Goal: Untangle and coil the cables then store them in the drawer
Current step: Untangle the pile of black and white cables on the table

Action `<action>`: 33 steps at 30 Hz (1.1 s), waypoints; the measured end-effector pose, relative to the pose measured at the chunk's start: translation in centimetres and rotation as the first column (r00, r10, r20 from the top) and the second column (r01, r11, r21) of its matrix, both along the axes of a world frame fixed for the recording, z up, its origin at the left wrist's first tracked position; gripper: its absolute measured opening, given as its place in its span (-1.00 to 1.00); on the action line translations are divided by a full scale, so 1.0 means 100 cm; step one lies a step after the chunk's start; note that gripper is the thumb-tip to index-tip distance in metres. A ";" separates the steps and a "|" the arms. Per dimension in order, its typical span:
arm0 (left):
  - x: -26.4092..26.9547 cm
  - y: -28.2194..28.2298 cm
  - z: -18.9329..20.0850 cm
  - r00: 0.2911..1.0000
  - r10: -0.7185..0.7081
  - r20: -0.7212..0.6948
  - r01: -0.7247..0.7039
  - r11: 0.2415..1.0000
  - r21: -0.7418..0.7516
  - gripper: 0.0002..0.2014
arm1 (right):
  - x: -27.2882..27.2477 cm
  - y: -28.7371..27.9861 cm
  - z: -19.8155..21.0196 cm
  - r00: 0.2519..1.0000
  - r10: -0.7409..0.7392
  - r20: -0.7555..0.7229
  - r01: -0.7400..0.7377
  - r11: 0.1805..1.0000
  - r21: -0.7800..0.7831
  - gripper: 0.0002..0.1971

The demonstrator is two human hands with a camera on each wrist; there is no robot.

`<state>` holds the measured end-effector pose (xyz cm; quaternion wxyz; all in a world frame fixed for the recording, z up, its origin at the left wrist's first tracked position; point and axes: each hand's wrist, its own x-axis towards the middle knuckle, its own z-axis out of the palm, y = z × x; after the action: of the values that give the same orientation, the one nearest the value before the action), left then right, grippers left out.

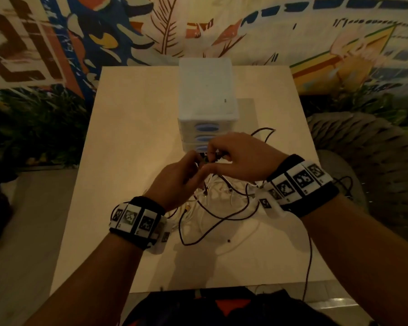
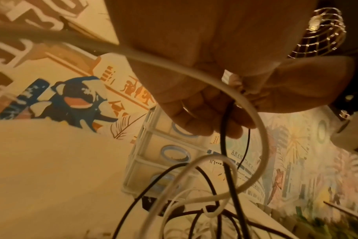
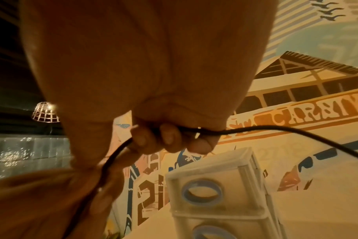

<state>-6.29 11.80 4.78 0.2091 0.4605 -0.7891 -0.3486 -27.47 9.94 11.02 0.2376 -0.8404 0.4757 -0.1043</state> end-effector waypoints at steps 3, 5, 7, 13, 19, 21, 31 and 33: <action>0.003 -0.001 -0.012 0.992 -0.079 0.100 0.070 0.994 0.083 -0.87 | -0.010 -0.007 0.014 0.995 -0.043 0.087 0.046 0.998 -0.040 -0.75; 0.005 0.000 -0.024 0.971 -0.125 0.202 0.094 0.983 0.155 -0.88 | -0.019 -0.011 0.028 0.992 -0.084 0.089 0.094 0.988 -0.119 -0.71; 0.007 0.002 -0.034 0.965 -0.107 0.239 0.062 0.980 0.190 -0.88 | -0.029 -0.013 0.042 0.983 -0.137 0.119 0.157 0.972 -0.177 -0.69; 0.014 0.003 -0.039 0.973 0.030 0.230 -0.084 0.970 0.228 -0.79 | -0.071 -0.009 0.050 0.906 -0.408 0.116 0.424 0.876 -0.231 -0.75; 0.019 -0.001 -0.032 0.976 0.172 0.131 -0.186 0.976 0.112 -0.71 | -0.107 0.017 0.001 0.870 -0.493 -0.008 0.493 0.868 0.060 -0.68; 0.016 0.000 -0.027 0.979 0.193 0.071 -0.201 0.971 0.128 -0.72 | -0.107 0.023 -0.014 0.881 -0.472 -0.027 0.472 0.874 0.118 -0.78; 0.002 -0.004 -0.011 0.990 0.091 0.110 -0.087 0.995 -0.041 -0.74 | 0.014 0.018 -0.003 0.989 -0.139 0.043 0.136 0.988 0.077 -0.63; 0.002 -0.004 -0.010 0.988 0.099 0.117 -0.092 0.994 -0.061 -0.74 | 0.025 0.013 -0.003 0.991 -0.120 -0.051 0.124 0.989 0.084 -0.67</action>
<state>-6.09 11.38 3.77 0.1905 0.5118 -0.7866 -0.2882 -24.96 11.25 10.74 0.2562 -0.8007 0.5358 -0.0788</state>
